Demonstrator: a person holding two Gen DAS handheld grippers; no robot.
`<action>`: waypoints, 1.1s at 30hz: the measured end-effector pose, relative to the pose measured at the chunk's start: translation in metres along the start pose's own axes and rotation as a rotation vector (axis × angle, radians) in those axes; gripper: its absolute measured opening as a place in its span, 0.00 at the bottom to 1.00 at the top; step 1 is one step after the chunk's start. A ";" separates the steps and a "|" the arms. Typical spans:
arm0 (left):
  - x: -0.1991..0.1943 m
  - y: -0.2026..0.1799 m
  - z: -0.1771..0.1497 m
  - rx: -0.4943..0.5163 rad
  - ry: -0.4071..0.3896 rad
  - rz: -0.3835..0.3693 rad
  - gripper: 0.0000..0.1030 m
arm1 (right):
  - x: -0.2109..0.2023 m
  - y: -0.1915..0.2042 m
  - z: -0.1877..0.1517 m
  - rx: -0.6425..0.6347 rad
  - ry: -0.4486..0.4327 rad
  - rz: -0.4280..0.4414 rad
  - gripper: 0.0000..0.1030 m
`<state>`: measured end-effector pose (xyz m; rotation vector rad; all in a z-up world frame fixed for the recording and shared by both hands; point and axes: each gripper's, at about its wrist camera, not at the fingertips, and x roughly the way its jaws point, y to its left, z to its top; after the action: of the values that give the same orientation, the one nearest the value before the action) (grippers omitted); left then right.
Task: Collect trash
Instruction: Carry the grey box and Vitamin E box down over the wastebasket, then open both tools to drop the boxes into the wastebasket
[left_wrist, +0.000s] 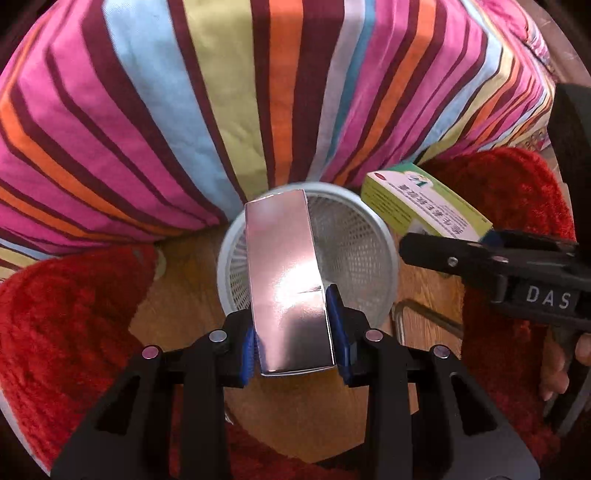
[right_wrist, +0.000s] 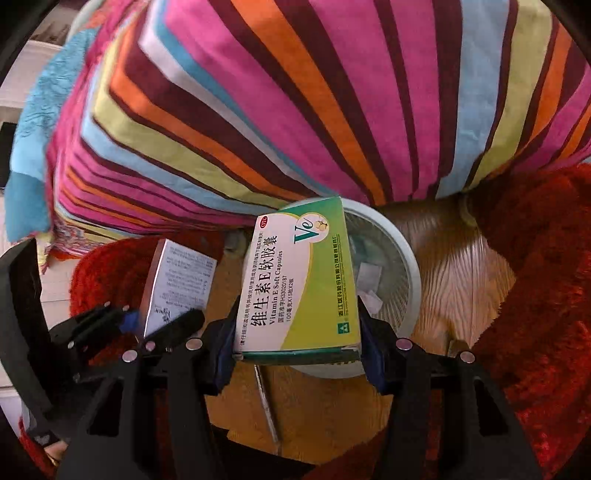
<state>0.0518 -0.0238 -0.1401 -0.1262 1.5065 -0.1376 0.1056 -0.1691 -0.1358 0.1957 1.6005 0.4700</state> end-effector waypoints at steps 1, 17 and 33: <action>0.006 0.001 0.001 -0.006 0.022 -0.006 0.33 | 0.004 -0.001 0.001 0.007 0.015 -0.005 0.51; 0.053 0.015 0.008 -0.112 0.205 -0.045 0.33 | 0.064 -0.023 0.011 0.196 0.227 0.004 0.51; 0.074 0.018 0.014 -0.153 0.282 -0.059 0.76 | 0.074 -0.033 0.014 0.258 0.237 0.014 0.92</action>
<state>0.0700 -0.0183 -0.2156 -0.2837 1.7957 -0.0894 0.1178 -0.1659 -0.2174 0.3571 1.8928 0.3034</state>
